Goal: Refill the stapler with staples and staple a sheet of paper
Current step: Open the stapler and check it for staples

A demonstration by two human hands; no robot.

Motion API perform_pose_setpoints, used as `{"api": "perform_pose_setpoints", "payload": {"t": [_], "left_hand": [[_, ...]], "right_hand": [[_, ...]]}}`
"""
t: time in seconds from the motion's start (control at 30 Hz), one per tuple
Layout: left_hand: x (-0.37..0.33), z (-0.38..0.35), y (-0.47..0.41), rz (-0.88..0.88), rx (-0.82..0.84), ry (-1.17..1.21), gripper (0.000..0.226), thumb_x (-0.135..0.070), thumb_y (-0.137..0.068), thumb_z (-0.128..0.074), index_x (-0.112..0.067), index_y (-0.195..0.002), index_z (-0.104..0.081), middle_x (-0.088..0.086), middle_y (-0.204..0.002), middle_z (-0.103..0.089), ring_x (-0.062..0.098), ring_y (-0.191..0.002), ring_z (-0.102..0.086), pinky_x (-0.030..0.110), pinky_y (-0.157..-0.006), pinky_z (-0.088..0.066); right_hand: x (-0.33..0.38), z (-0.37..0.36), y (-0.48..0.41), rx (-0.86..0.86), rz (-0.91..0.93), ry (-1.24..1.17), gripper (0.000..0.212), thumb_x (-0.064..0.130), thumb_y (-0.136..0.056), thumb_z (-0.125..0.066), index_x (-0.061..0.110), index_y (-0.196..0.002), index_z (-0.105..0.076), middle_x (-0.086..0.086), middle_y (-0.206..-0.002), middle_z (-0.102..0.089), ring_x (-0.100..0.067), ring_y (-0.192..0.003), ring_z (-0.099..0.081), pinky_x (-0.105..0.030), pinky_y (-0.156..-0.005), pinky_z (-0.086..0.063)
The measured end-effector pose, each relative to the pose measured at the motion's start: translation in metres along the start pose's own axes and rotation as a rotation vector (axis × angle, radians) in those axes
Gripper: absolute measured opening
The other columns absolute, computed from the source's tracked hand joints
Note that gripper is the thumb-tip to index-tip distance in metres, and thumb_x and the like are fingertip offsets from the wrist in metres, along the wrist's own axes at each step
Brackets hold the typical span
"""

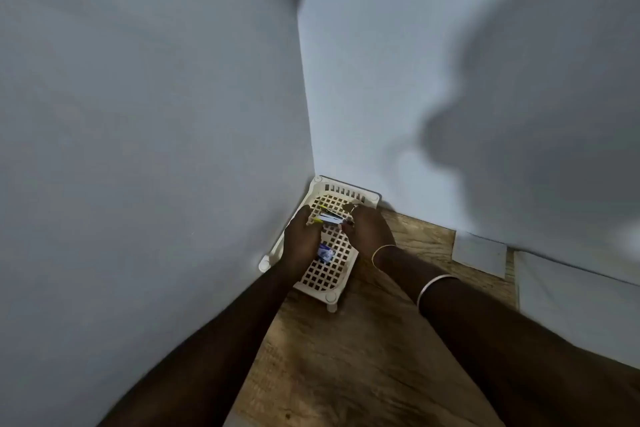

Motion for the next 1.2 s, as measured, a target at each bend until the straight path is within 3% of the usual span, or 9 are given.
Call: {"api": "perform_pose_setpoints", "payload": {"t": [0.13,0.3,0.53,0.87,1.0,1.07,1.13,1.2], "left_hand": [[0.004,-0.002,-0.008,0.058,-0.002,-0.006,0.03,-0.009,-0.098,-0.049,-0.017,-0.123,-0.064,0.007,-0.124,-0.071,0.027,-0.111,-0.068,0.049,-0.1,-0.053],[0.012,-0.008,-0.017,0.101,0.007,0.0,0.032,-0.006,-0.099,-0.045,-0.013,-0.125,-0.064,0.008,-0.124,-0.07,0.029,-0.112,-0.067,0.049,-0.102,-0.052],[0.019,-0.01,-0.022,0.114,-0.007,-0.009,0.036,-0.003,-0.095,-0.047,-0.01,-0.124,-0.067,0.011,-0.121,-0.072,0.03,-0.112,-0.068,0.05,-0.101,-0.052],[0.014,-0.011,-0.015,0.078,-0.013,0.082,0.035,0.001,-0.088,-0.048,-0.015,-0.108,-0.072,0.007,-0.107,-0.076,0.029,-0.1,-0.072,0.054,-0.094,-0.056],[0.0,-0.012,-0.002,0.067,-0.019,0.144,0.044,0.0,-0.087,-0.05,-0.037,-0.094,-0.073,-0.007,-0.1,-0.077,0.023,-0.1,-0.073,0.051,-0.095,-0.057],[-0.01,-0.013,0.008,0.059,-0.015,0.158,0.045,-0.004,-0.088,-0.052,-0.04,-0.105,-0.072,-0.013,-0.107,-0.074,0.02,-0.108,-0.07,0.048,-0.1,-0.054],[-0.019,-0.015,0.016,0.022,-0.011,0.154,0.05,-0.009,-0.086,-0.053,-0.028,-0.13,-0.065,-0.005,-0.124,-0.07,0.018,-0.117,-0.066,0.048,-0.105,-0.051],[-0.028,-0.017,0.025,-0.026,-0.018,0.155,0.052,-0.009,-0.085,-0.054,-0.021,-0.135,-0.061,-0.003,-0.127,-0.069,0.016,-0.119,-0.064,0.047,-0.106,-0.05]], "right_hand": [[-0.001,-0.004,-0.006,0.02,-0.018,0.074,0.015,0.021,-0.09,-0.065,0.008,-0.091,-0.072,-0.014,-0.096,-0.073,-0.033,-0.092,-0.068,-0.039,-0.082,-0.049],[-0.005,-0.016,-0.012,0.047,-0.002,0.166,0.015,0.028,-0.092,-0.064,0.015,-0.1,-0.068,-0.007,-0.105,-0.073,-0.028,-0.104,-0.066,-0.04,-0.093,-0.04],[-0.008,-0.021,-0.013,0.008,-0.012,0.105,0.017,0.018,-0.09,-0.067,0.011,-0.105,-0.07,-0.011,-0.106,-0.074,-0.032,-0.106,-0.065,-0.044,-0.101,-0.036],[-0.012,-0.004,0.001,-0.067,-0.03,-0.058,0.014,0.017,-0.088,-0.071,0.008,-0.098,-0.072,-0.013,-0.095,-0.075,-0.031,-0.092,-0.069,-0.039,-0.088,-0.05],[-0.014,0.016,0.012,-0.138,-0.046,-0.175,0.03,0.015,-0.083,-0.076,0.011,-0.112,-0.071,-0.009,-0.096,-0.075,-0.027,-0.089,-0.069,-0.029,-0.076,-0.051],[-0.015,0.029,0.019,-0.177,-0.058,-0.24,0.038,0.013,-0.082,-0.077,0.014,-0.119,-0.069,-0.007,-0.1,-0.076,-0.023,-0.092,-0.071,-0.027,-0.081,-0.053],[-0.016,0.041,0.026,-0.223,-0.071,-0.317,0.04,0.01,-0.081,-0.078,0.016,-0.12,-0.069,-0.005,-0.103,-0.076,-0.018,-0.093,-0.072,-0.027,-0.084,-0.057],[-0.017,0.054,0.037,-0.247,-0.091,-0.371,0.038,0.01,-0.081,-0.078,0.017,-0.118,-0.07,-0.003,-0.101,-0.076,-0.015,-0.091,-0.072,-0.03,-0.084,-0.059]]}}
Point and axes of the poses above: each hand's wrist, its own y-axis away from the middle knuckle, its own z-axis out of the back of the hand, x = y × z, the point moved 6 cm from there along -y, towards the middle knuckle
